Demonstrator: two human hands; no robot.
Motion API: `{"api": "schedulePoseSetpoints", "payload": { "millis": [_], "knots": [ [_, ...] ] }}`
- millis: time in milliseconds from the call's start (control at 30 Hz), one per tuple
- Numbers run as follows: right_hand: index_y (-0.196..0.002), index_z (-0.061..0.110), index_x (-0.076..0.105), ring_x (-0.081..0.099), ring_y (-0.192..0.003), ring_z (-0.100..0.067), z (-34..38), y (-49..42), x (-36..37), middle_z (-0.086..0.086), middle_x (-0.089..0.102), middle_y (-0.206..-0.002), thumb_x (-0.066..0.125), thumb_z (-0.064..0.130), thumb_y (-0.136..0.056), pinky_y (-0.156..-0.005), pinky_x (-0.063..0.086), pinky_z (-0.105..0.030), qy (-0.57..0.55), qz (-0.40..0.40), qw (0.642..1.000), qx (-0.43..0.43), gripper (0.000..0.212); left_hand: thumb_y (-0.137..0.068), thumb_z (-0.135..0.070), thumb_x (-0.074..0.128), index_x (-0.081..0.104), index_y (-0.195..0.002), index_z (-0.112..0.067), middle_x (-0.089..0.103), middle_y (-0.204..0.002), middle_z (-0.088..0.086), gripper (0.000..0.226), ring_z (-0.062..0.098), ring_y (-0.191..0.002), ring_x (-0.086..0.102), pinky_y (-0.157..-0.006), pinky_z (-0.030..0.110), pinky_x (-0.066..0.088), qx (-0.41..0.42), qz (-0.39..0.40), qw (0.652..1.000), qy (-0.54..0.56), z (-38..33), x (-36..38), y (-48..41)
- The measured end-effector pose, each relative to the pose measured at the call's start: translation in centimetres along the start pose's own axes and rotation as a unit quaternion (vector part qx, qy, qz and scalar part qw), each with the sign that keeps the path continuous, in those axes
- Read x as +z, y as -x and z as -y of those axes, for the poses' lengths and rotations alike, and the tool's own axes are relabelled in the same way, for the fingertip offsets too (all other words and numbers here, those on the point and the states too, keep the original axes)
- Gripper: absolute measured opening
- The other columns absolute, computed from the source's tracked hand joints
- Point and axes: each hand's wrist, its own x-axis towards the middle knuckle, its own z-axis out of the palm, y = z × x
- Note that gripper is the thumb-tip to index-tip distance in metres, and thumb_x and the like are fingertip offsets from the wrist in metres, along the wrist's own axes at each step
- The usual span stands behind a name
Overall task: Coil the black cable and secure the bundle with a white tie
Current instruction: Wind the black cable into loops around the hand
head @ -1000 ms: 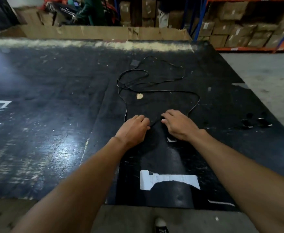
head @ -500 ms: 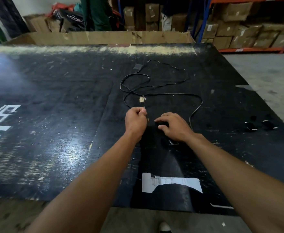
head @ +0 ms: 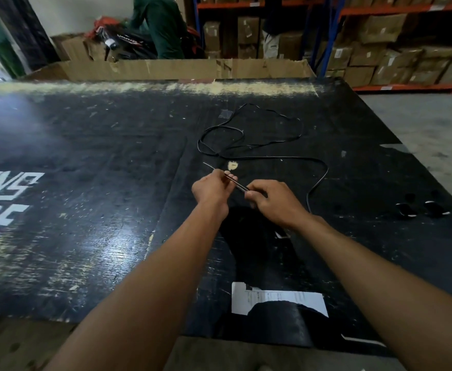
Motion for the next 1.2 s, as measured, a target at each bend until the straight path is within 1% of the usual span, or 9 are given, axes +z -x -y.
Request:
{"api": "schedulePoseSetpoints", "payload": {
  "millis": [100,233,400,533,733,833,967,1100,1200],
  "knots": [
    [-0.079,0.016,0.066,0.058,-0.067,-0.015,0.9,0.2,-0.4,0.001,0.065,-0.068,0.055,0.025,-0.09,-0.066,0.046,-0.035,0.009,-0.01,1.0,-0.014,0.018,-0.09,0.015,0.051,0.059,-0.077,0.005,0.063,-0.061,0.015,0.017,0.022,-0.059,0.061,-0.06,0.03,0.062,-0.051,0.035,0.997,0.049,-1.3,0.9,-0.2],
    [-0.079,0.014,0.063,0.06,-0.07,-0.022,0.9,0.6,-1.1,-0.003,0.065,-0.07,0.051,0.025,-0.093,-0.067,0.049,-0.041,0.005,-0.087,0.996,0.012,0.021,-0.095,0.008,0.049,0.063,-0.087,0.003,0.059,-0.078,0.012,0.017,0.017,-0.067,0.059,-0.055,0.027,0.058,-0.089,0.096,0.986,0.098,-2.1,2.2,-0.6],
    [-0.082,0.022,0.067,0.061,-0.067,-0.006,1.1,1.6,-3.1,0.007,0.067,-0.07,0.055,0.032,-0.094,-0.065,0.052,-0.036,-0.058,-0.174,0.983,0.016,0.019,-0.095,0.001,0.054,0.069,-0.088,-0.003,0.066,-0.075,0.008,0.017,0.014,-0.066,0.066,-0.06,0.028,0.059,-0.072,0.174,0.973,0.132,-2.0,3.9,-1.0],
    [-0.08,0.016,0.074,0.067,-0.074,-0.011,1.4,1.1,-5.2,0.004,0.073,-0.075,0.061,0.023,-0.09,-0.071,0.054,-0.042,-0.077,-0.211,0.974,0.034,0.018,-0.09,-0.005,0.06,0.074,-0.082,-0.01,0.073,-0.079,0.006,0.016,0.017,-0.07,0.072,-0.066,0.031,0.061,-0.09,0.236,0.956,0.147,-1.3,5.2,-1.0],
    [-0.081,0.016,0.076,0.067,-0.076,-0.006,1.0,0.5,-8.0,0.006,0.074,-0.077,0.063,0.019,-0.09,-0.073,0.055,-0.039,-0.09,-0.197,0.976,0.013,0.016,-0.078,-0.015,0.065,0.077,-0.085,-0.01,0.076,-0.102,0.011,0.015,0.022,-0.091,0.074,-0.079,0.036,0.06,-0.093,0.326,0.93,0.143,-1.3,7.8,-1.1],
    [-0.077,0.015,0.075,0.067,-0.074,-0.004,0.9,0.0,-8.9,0.007,0.073,-0.074,0.063,0.016,-0.09,-0.071,0.054,-0.034,-0.094,-0.196,0.976,-0.007,0.017,-0.089,-0.025,0.055,0.077,-0.1,-0.006,0.074,-0.114,0.014,0.031,0.025,-0.104,0.07,-0.089,0.039,0.057,-0.085,0.364,0.919,0.124,-1.0,9.5,-1.1],
    [-0.074,0.012,0.073,0.067,-0.071,-0.015,0.7,-0.7,-9.8,-0.003,0.072,-0.071,0.062,0.017,-0.09,-0.067,0.053,-0.039,-0.094,-0.181,0.979,-0.025,0.02,-0.098,-0.033,0.041,0.067,-0.123,-0.003,0.066,-0.129,0.017,0.047,0.028,-0.122,0.061,-0.099,0.043,0.05,-0.064,0.397,0.91,0.099,-0.8,11.0,-1.4],
    [-0.075,0.012,0.073,0.067,-0.072,-0.02,0.5,-1.2,-11.2,-0.007,0.073,-0.073,0.061,0.02,-0.091,-0.07,0.055,-0.044,-0.101,-0.176,0.979,-0.022,0.022,-0.102,-0.039,0.034,0.057,-0.135,-0.01,0.062,-0.134,0.015,0.05,0.028,-0.124,0.059,-0.102,0.045,0.045,-0.041,0.39,0.917,0.078,-0.9,11.8,-1.6],
    [-0.068,0.015,0.073,0.066,-0.07,-0.016,0.8,-1.6,-11.6,-0.005,0.072,-0.069,0.061,0.021,-0.091,-0.068,0.052,-0.037,-0.138,-0.17,0.976,-0.007,0.026,-0.104,-0.042,0.029,0.049,-0.14,-0.014,0.065,-0.131,0.013,0.05,0.028,-0.121,0.061,-0.102,0.045,0.043,-0.013,0.354,0.934,0.051,-0.9,12.5,-1.6]
  ]
}}
